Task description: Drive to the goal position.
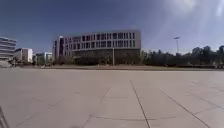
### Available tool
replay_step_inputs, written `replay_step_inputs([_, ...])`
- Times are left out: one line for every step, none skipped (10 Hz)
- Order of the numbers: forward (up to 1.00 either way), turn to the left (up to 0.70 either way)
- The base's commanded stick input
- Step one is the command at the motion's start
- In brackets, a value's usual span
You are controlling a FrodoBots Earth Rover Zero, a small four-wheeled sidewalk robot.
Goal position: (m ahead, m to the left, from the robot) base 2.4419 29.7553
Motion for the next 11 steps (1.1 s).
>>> replay_step_inputs([0.06, 0.23])
replay_step_inputs([0.06, 0.24])
replay_step_inputs([0.06, 0.22])
replay_step_inputs([0.06, 0.22])
replay_step_inputs([0.06, 0.22])
replay_step_inputs([0.06, 0.22])
replay_step_inputs([0.06, 0.23])
replay_step_inputs([0.06, 0.23])
replay_step_inputs([0.06, 0.23])
replay_step_inputs([0.06, 0.23])
replay_step_inputs([0.06, 0.22])
